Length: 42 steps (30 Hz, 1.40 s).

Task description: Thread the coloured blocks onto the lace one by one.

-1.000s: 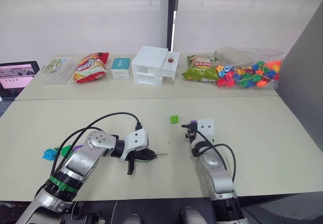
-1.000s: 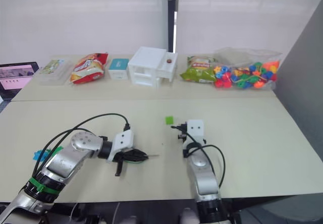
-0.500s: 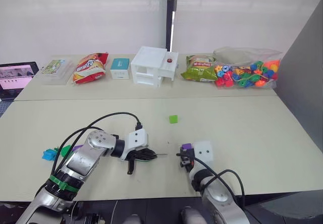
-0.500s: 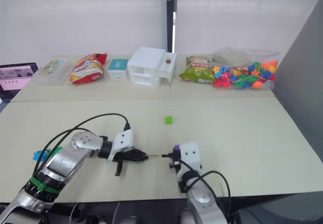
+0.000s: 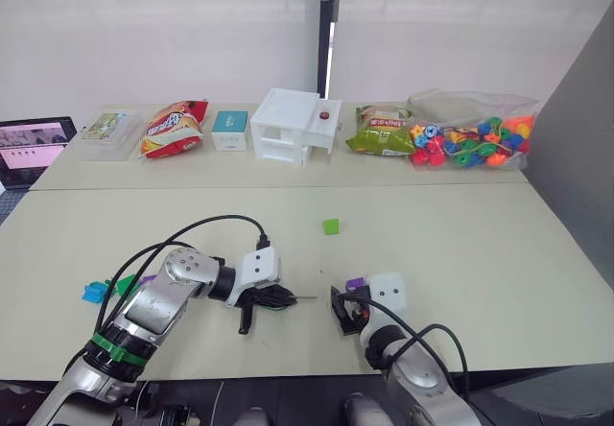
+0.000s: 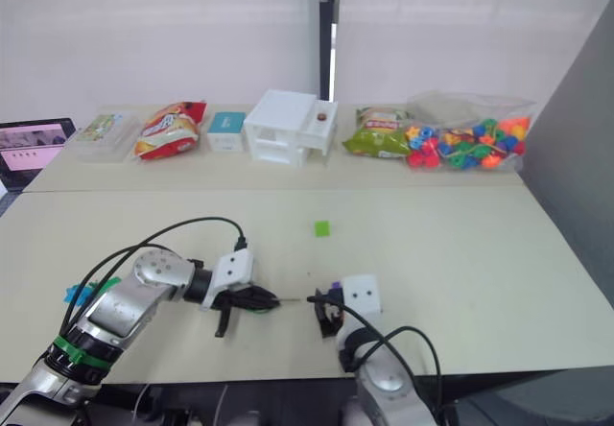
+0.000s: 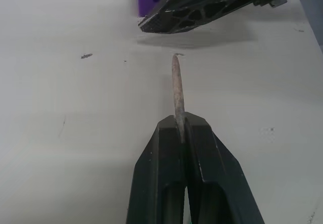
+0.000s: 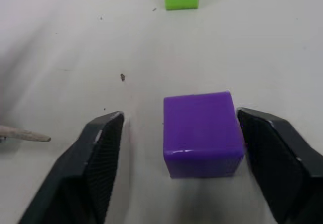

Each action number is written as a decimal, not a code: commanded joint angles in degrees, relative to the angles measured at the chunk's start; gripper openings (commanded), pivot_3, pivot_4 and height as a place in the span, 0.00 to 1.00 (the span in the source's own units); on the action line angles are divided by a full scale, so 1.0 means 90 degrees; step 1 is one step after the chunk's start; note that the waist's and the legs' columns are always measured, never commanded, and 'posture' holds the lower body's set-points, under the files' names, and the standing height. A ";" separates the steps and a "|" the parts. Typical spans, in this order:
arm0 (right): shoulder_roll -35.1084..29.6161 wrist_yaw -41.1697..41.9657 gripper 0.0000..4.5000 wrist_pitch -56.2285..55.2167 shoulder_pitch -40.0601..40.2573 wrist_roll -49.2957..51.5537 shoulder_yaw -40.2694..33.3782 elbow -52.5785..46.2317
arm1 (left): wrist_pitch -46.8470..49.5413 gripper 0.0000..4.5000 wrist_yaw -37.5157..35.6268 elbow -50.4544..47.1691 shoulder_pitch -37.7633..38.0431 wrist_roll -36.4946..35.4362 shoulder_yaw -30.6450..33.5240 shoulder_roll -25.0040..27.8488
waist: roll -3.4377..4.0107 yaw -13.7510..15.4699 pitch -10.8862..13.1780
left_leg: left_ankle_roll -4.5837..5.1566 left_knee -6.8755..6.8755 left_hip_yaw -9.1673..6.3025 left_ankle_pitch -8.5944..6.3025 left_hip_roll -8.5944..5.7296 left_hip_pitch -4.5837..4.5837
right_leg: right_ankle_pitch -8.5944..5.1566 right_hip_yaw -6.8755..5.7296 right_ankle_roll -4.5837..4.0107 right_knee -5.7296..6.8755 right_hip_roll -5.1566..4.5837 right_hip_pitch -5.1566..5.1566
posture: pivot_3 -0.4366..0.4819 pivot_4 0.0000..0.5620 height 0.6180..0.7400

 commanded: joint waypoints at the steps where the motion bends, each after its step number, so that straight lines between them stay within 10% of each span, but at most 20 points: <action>1: -0.0703 0.0828 1.00 0.0244 -0.0519 0.0353 -0.0202 -0.0963 | -0.0112 0.00 0.0036 -0.0110 -0.0001 -0.0011 0.0121 0.0006 | -0.0001 0.0000 0.0000 | 0.0000 0.0003 0.0002 0.0000 -0.0001 -0.0002 | 0.0000 0.0001 0.0000 -0.0002 0.0000 0.0000 | 0.48 0.27 1.00; 9: -0.3080 0.4024 1.00 0.0725 -0.2081 0.2384 -0.1422 -0.0277 | -0.0123 0.00 0.0189 -0.0101 0.0029 0.0010 0.0117 -0.0101 | -0.0002 0.0003 0.0001 | 0.0001 0.0009 0.0000 0.0000 -0.0001 0.0000 | 0.0000 -0.0001 0.0000 -0.0003 0.0001 0.0010 | 0.48 0.27 1.00; 15: -0.4743 0.6692 1.00 -0.0099 -0.3524 0.2531 -0.0658 0.1542 | -0.0161 0.00 0.0232 -0.0133 0.0107 0.0020 0.0116 -0.0120 | -0.0003 -0.0002 0.0003 | 0.0003 0.0010 0.0003 -0.0001 0.0000 0.0001 | 0.0000 -0.0001 0.0000 -0.0016 0.0003 0.0015 | 0.48 0.27 1.00; 26: -0.4462 0.8035 1.00 -0.2964 -0.4876 0.0790 0.0705 0.4459 | -0.0051 0.00 0.0363 -0.0438 0.0311 0.0004 0.0136 -0.0093 | -0.0004 0.0021 0.0004 | 0.0003 0.0014 0.0006 -0.0002 -0.0001 -0.0003 | 0.0002 -0.0001 0.0000 0.0000 -0.0003 0.0004 | 0.48 0.27 1.00; 36: -0.4285 0.8131 0.28 -0.3224 -0.4758 0.0716 0.0478 0.4845 | 0.0171 0.00 0.0375 -0.0696 0.0292 -0.0103 0.0168 -0.0043 | -0.0004 0.0018 0.0004 | 0.0003 0.0014 0.0005 -0.0002 -0.0002 -0.0003 | 0.0002 -0.0001 0.0000 0.0002 -0.0005 0.0004 | 0.48 0.27 1.00; 42: -0.4012 0.7597 0.26 -0.1857 -0.4435 0.1237 0.0100 0.3825 | 0.0750 0.00 0.0431 -0.1102 -0.0008 -0.0006 -0.0067 -0.0052 | -0.0004 0.0024 0.0003 | 0.0003 0.0015 0.0001 -0.0002 -0.0002 -0.0004 | 0.0002 -0.0001 0.0000 0.0007 -0.0004 0.0004 | 0.48 0.27 1.00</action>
